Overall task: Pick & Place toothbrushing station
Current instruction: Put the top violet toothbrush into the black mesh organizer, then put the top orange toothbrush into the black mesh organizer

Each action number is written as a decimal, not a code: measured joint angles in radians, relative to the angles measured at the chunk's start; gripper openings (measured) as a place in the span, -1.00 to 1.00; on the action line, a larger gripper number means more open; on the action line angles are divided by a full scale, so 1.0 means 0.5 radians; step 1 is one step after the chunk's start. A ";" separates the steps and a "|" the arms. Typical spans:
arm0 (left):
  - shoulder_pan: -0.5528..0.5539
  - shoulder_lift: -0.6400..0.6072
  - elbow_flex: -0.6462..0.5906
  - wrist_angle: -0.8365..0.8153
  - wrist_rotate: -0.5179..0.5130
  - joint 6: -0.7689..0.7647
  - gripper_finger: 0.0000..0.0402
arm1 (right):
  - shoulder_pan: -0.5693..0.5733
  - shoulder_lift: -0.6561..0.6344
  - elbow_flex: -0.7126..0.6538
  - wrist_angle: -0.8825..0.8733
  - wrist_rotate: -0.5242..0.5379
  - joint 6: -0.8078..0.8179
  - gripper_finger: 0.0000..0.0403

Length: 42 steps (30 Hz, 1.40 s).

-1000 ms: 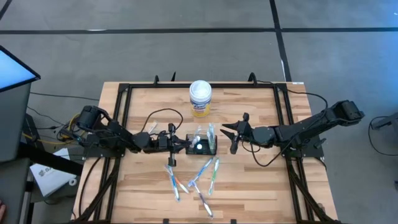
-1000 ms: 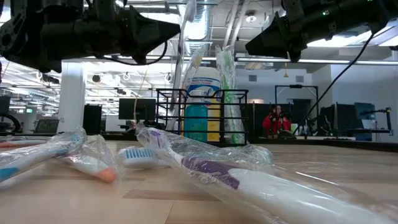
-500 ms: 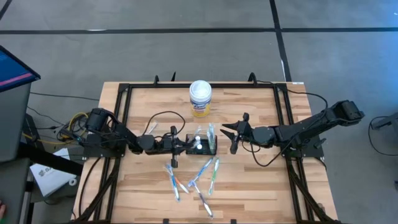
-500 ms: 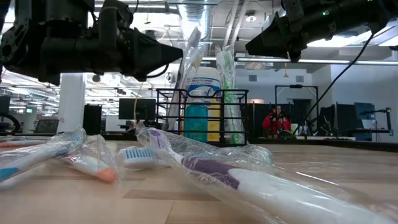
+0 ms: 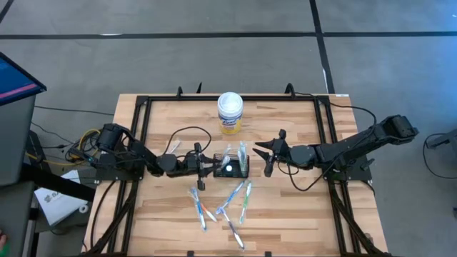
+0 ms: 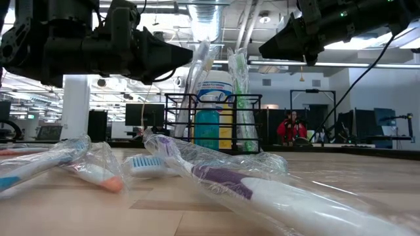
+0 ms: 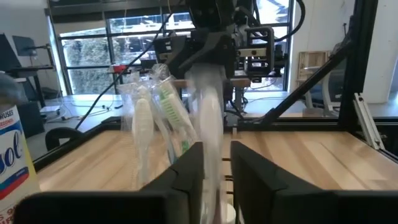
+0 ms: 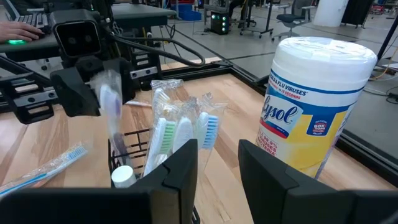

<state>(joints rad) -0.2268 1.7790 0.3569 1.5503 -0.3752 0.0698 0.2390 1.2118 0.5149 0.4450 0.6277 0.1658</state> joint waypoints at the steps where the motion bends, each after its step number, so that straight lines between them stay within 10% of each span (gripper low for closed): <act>1: 0.000 -0.008 0.000 -0.004 0.000 0.000 -0.58 | 0.000 0.000 0.000 -0.001 0.000 0.000 -0.47; 11: -0.005 -0.386 -0.160 -0.136 -0.095 0.001 -0.34 | 0.002 0.000 0.001 -0.015 -0.002 0.001 -0.47; 27: -0.029 -1.361 -0.191 -2.039 -0.769 -0.449 -0.37 | 0.001 0.000 0.001 -0.007 -0.001 0.002 -0.47; 42: 0.361 -1.418 -0.190 -2.803 -0.540 -1.000 -0.37 | 0.000 0.000 0.001 -0.006 0.000 0.002 -0.47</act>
<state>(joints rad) -0.0463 1.0702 0.2619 0.1489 -0.6453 -0.4300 0.2390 1.2118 0.5152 0.4419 0.6277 0.1668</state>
